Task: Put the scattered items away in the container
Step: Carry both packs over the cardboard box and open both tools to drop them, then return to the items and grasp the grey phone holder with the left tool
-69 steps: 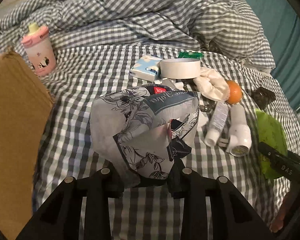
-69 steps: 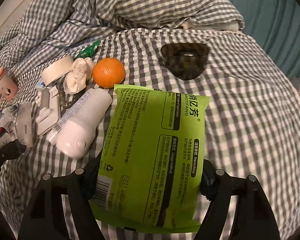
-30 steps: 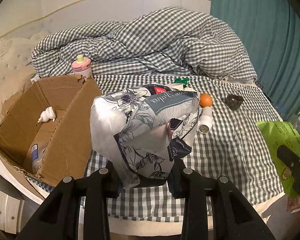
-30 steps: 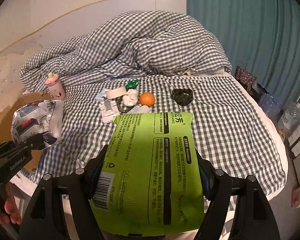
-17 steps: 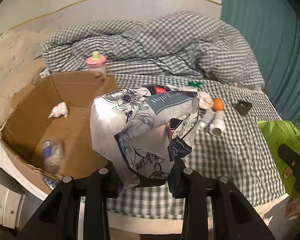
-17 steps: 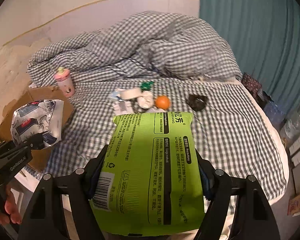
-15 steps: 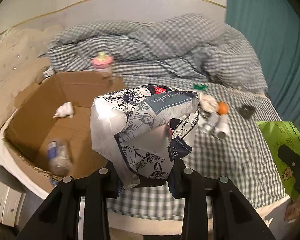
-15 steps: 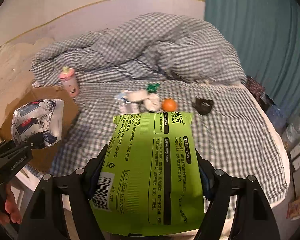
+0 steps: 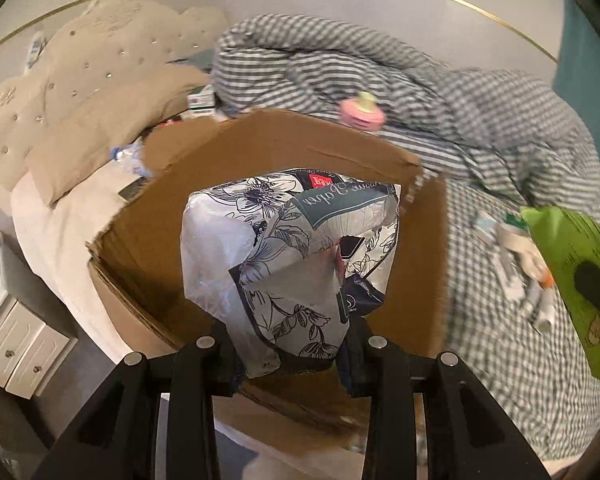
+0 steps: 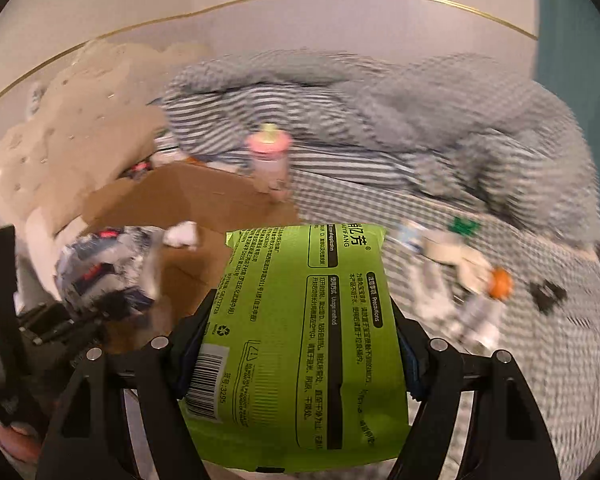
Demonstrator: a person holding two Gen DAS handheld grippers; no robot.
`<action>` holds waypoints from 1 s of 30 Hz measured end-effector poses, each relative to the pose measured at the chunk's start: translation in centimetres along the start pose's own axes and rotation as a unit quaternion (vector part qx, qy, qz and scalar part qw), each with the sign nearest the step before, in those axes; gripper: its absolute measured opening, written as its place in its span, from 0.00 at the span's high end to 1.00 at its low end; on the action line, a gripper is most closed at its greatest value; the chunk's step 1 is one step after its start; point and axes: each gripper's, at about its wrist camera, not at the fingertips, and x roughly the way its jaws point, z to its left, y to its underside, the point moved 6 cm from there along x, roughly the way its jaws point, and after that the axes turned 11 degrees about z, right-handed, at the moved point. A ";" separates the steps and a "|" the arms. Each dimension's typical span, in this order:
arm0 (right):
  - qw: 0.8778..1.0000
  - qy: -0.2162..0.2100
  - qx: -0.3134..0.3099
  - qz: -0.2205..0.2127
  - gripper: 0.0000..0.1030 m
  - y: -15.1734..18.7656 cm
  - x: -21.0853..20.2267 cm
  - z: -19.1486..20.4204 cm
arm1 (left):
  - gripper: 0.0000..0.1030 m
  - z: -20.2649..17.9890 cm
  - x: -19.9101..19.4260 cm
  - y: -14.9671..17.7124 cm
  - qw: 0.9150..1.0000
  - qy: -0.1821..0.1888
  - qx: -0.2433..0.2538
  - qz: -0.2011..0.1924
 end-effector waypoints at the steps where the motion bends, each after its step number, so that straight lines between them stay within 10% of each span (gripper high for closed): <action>1: 1.000 -0.008 -0.009 0.002 0.28 -0.7 0.7 1.2 | 0.65 0.8 0.5 -0.2 1.000 -0.005 -0.006 0.002; 5: 0.999 -0.039 -0.030 0.012 0.28 -3.1 3.8 5.3 | 0.65 2.7 2.8 -0.9 0.999 -0.013 -0.025 0.019; 10: 0.999 -0.025 -0.033 -0.009 0.16 -4.7 4.8 7.1 | 0.00 1.9 3.2 -1.4 1.000 -0.019 0.004 0.001; 30: 0.994 0.045 0.081 -0.055 0.10 2.2 -5.3 -8.9 | 0.00 -6.9 -4.1 1.2 0.998 0.023 0.032 -0.045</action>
